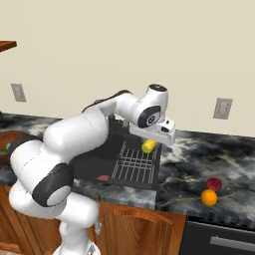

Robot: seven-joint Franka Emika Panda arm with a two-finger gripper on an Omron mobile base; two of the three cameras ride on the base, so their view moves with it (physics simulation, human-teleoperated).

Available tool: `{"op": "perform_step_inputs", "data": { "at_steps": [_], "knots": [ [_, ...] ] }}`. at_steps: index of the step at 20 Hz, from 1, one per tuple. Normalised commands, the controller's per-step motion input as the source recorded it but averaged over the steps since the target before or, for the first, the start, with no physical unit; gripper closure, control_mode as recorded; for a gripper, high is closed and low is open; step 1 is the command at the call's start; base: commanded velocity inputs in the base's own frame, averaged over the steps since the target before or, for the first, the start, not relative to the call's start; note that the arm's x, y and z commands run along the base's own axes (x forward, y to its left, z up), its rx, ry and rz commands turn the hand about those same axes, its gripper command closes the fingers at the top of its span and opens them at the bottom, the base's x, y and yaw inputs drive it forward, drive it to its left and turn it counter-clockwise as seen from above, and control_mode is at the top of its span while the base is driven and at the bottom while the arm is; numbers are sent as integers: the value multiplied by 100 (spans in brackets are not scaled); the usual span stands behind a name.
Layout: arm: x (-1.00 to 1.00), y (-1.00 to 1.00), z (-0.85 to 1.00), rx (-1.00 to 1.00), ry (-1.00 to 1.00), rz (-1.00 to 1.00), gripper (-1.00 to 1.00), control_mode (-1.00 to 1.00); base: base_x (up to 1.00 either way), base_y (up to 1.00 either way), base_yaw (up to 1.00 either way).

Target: There is a mixed pile of frozen fruits and vegetables on the counter. Locate all the frozen vegetables and place the items in a bowl on the counter. Take all the frozen fruits and defrost them in a running sink.

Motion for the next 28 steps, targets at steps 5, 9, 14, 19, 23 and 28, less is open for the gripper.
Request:
{"op": "perform_step_inputs", "data": {
  "at_steps": [5,9,14,19,23,28],
  "knots": [
    [-36,69,4,-3,-7,8,100,-100,0,0,0],
    [-36,66,0,-1,-8,7,100,-100,0,0,0],
    [-29,72,2,-1,-2,10,100,-100,0,0,0],
    [-4,75,0,-5,8,6,100,-100,0,0,0],
    [8,75,0,-4,12,0,100,-100,0,0,0],
    [10,78,4,1,7,0,100,-100,0,0,0]
  ]
}}
